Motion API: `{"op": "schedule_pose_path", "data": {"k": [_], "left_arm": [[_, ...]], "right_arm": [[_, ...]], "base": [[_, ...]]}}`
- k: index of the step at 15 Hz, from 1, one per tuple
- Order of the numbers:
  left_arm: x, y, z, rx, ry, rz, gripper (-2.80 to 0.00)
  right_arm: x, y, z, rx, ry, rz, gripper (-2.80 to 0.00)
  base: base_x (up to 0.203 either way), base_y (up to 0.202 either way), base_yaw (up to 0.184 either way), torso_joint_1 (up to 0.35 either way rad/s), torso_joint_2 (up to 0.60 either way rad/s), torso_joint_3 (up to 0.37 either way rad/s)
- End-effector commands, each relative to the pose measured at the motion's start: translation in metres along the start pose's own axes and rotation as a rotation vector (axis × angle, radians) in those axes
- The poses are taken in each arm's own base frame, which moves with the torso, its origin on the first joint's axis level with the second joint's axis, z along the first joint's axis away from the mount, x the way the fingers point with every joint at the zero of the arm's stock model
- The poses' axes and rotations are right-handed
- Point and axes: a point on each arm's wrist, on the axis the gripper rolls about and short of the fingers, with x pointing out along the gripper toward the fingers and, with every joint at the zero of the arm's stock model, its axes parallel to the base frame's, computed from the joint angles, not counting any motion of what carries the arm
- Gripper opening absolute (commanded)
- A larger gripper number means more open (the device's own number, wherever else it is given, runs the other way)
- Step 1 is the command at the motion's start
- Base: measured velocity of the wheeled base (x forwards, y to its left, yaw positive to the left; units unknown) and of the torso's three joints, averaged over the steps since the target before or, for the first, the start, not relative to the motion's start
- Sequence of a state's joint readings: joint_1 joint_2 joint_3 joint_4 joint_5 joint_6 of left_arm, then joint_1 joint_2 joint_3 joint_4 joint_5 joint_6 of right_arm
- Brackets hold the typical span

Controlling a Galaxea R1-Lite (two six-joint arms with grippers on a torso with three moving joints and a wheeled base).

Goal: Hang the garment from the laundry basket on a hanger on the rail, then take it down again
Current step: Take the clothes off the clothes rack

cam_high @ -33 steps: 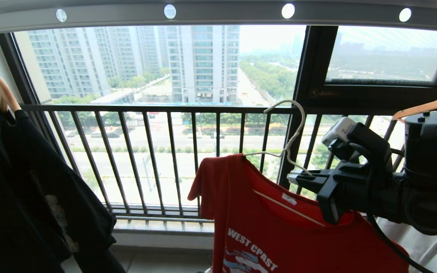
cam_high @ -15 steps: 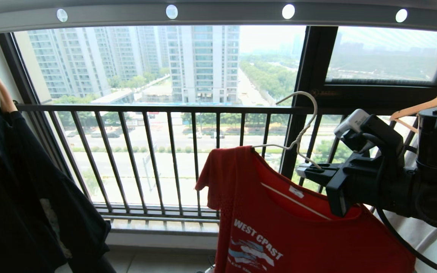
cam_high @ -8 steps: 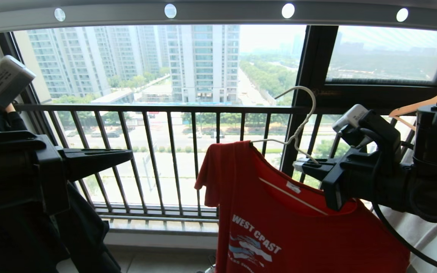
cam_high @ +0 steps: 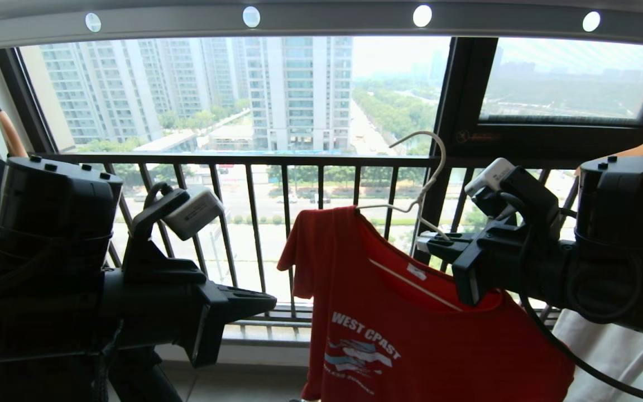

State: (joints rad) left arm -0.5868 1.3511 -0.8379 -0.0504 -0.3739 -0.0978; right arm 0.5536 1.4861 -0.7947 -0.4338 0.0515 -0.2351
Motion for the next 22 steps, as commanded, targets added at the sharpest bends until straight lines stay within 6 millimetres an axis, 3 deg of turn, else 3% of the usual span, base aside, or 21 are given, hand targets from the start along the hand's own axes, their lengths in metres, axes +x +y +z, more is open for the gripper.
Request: {"op": "schedule_pose_path", "data": {"k": [1, 5, 12, 22], "left_arm": [[0.007, 0.002, -0.006, -0.007, 0.034, -0.003, 0.0], [0.017, -0.008, 0.005, -0.03, 0.01, 0.08, 0.0], [0.063, -0.022, 0.019, -0.09, -0.127, 0.485, 0.0], [0.074, -0.024, 0.018, -0.089, -0.158, 0.53, 0.0]], "right_arm": [[0.002, 0.005, -0.001, -0.002, 0.003, 0.02, -2.8], [0.004, 0.02, 0.004, 0.034, -0.009, 0.074, -2.8], [0.003, 0.039, 0.01, 0.049, -0.024, 0.132, -2.8], [-0.005, 0.05, 0.015, 0.038, -0.048, 0.173, -2.8]], "base": [[0.0, 0.0, 0.0, 0.0, 0.0, 0.0], [0.0, 0.0, 0.0, 0.0, 0.0, 0.0], [0.0, 0.0, 0.0, 0.0, 0.0, 0.0], [0.0, 0.0, 0.0, 0.0, 0.0, 0.0]]}}
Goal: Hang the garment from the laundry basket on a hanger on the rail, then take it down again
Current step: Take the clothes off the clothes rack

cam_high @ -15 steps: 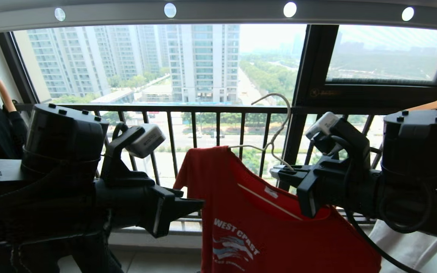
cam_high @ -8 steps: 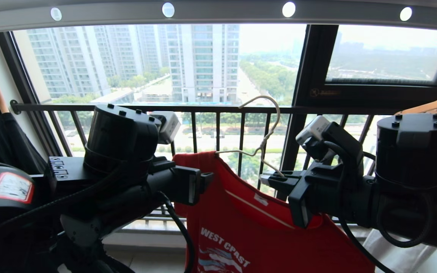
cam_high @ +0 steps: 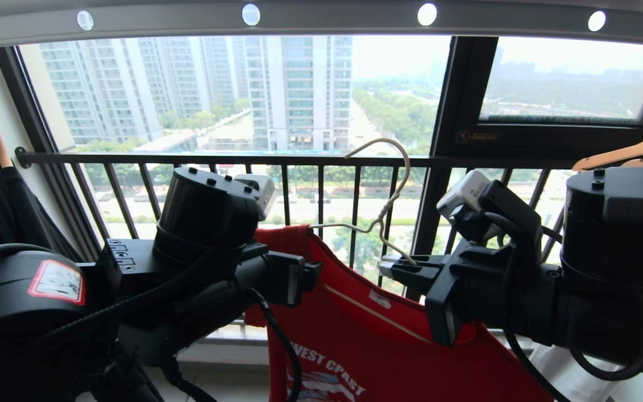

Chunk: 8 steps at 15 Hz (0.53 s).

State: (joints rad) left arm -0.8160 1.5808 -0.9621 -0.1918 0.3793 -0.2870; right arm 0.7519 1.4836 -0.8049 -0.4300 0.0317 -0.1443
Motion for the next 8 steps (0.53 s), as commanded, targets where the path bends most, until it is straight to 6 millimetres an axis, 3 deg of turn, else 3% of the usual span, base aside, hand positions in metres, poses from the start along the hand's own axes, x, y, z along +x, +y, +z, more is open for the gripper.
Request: {"op": "schedule_pose_path", "data": {"k": [1, 5, 8], "left_arm": [[0.004, -0.002, 0.001, -0.013, -0.03, 0.001, 0.0], [0.018, -0.003, -0.004, 0.001, -0.082, 0.104, 0.0], [0.012, -0.002, 0.0, 0.002, -0.102, 0.11, 0.0]], "right_arm": [[-0.002, 0.001, 0.001, -0.003, -0.009, 0.005, -2.8], [-0.004, 0.001, 0.002, -0.003, -0.013, 0.004, -2.8], [-0.006, 0.0, 0.004, -0.002, -0.024, -0.004, -2.8]], "base": [[0.0, 0.0, 0.0, 0.0, 0.0, 0.0], [0.0, 0.0, 0.0, 0.0, 0.0, 0.0], [0.0, 0.0, 0.0, 0.0, 0.0, 0.0]]}}
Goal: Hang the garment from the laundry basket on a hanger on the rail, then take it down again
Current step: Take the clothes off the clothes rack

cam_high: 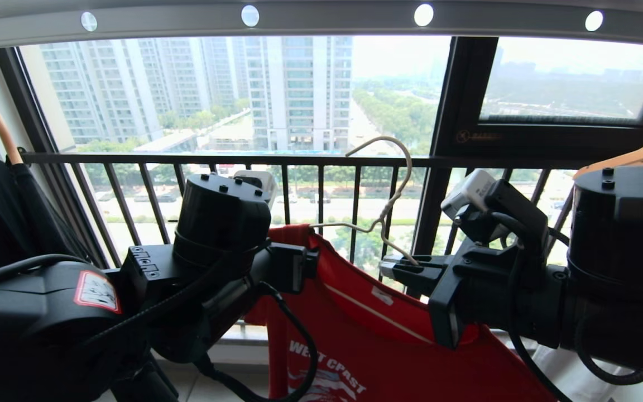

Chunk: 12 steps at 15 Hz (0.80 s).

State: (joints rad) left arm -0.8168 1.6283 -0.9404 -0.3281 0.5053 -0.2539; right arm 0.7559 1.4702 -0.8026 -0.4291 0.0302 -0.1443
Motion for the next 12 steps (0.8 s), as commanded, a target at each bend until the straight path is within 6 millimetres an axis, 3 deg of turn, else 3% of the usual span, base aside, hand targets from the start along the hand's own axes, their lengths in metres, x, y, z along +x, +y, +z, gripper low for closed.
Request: {"op": "schedule_pose_path", "data": {"k": [1, 8, 9, 12], "left_arm": [[-0.0024, 0.0013, 0.0024, 0.002, -0.013, 0.012, 0.0], [-0.0078, 0.0039, 0.0063, 0.008, -0.032, 0.027, 0.0], [-0.0078, 0.0039, 0.0063, 0.008, -0.032, 0.028, -2.8], [-0.0095, 0.0044, 0.008, 0.004, -0.039, 0.026, -2.8]], "right_arm": [[-0.0037, -0.0024, 0.0039, 0.0, -0.02, -0.01, -2.8], [-0.0035, -0.0077, 0.0044, 0.004, -0.021, -0.042, -2.8], [-0.0035, -0.0081, 0.0043, 0.004, -0.021, -0.043, -2.8], [-0.0036, -0.0099, 0.0045, 0.006, -0.021, -0.051, -2.8]], "base": [[0.0, 0.0, 0.0, 0.0, 0.0, 0.0], [0.0, 0.0, 0.0, 0.0, 0.0, 0.0], [0.0, 0.0, 0.0, 0.0, 0.0, 0.0], [0.0, 0.0, 0.0, 0.0, 0.0, 0.0]]}}
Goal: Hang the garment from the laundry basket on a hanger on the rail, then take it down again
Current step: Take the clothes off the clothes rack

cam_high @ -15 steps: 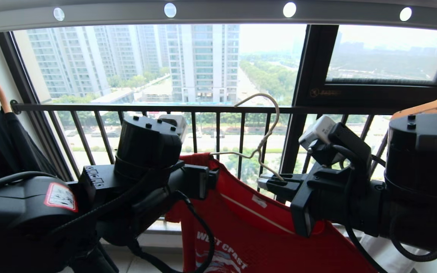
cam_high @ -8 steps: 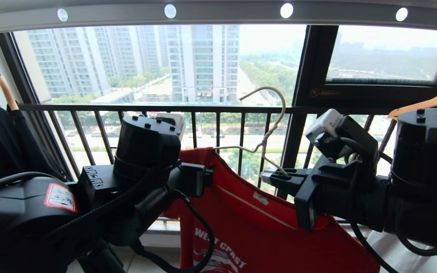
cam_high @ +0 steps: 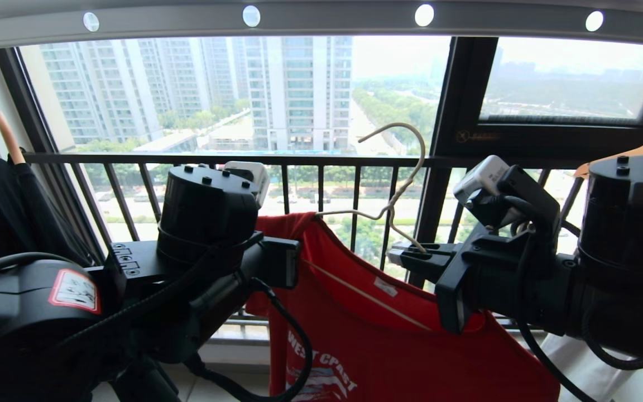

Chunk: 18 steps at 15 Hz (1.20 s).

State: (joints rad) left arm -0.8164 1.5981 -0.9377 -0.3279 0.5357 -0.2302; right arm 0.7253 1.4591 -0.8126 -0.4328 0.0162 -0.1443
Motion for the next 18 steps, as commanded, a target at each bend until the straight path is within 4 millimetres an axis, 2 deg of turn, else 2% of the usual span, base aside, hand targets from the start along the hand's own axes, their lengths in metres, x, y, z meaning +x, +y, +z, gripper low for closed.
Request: {"op": "schedule_pose_path", "data": {"k": [1, 11, 13, 16, 18], "left_arm": [[-0.001, 0.001, 0.002, -0.006, -0.008, 0.002, -2.8], [-0.005, 0.002, 0.009, -0.029, -0.044, 0.006, -2.8], [-0.002, 0.017, 0.019, -0.048, -0.089, 0.061, -2.8], [0.007, 0.063, 0.043, -0.072, -0.151, 0.188, -2.8], [0.013, 0.064, 0.04, -0.061, -0.133, 0.179, -2.8]], "right_arm": [[-0.001, -0.002, 0.001, 0.0, -0.004, -0.007, -2.8], [0.003, -0.006, -0.002, 0.0, 0.014, -0.049, -2.8], [0.005, -0.008, -0.004, 0.001, 0.022, -0.057, -2.8], [0.005, -0.008, -0.004, -0.002, 0.026, -0.056, -2.8], [0.005, -0.008, -0.004, -0.002, 0.025, -0.057, -2.8]], "base": [[0.0, 0.0, 0.0, 0.0, 0.0, 0.0], [0.0, 0.0, 0.0, 0.0, 0.0, 0.0], [0.0, 0.0, 0.0, 0.0, 0.0, 0.0], [0.0, 0.0, 0.0, 0.0, 0.0, 0.0], [0.0, 0.0, 0.0, 0.0, 0.0, 0.0]]}}
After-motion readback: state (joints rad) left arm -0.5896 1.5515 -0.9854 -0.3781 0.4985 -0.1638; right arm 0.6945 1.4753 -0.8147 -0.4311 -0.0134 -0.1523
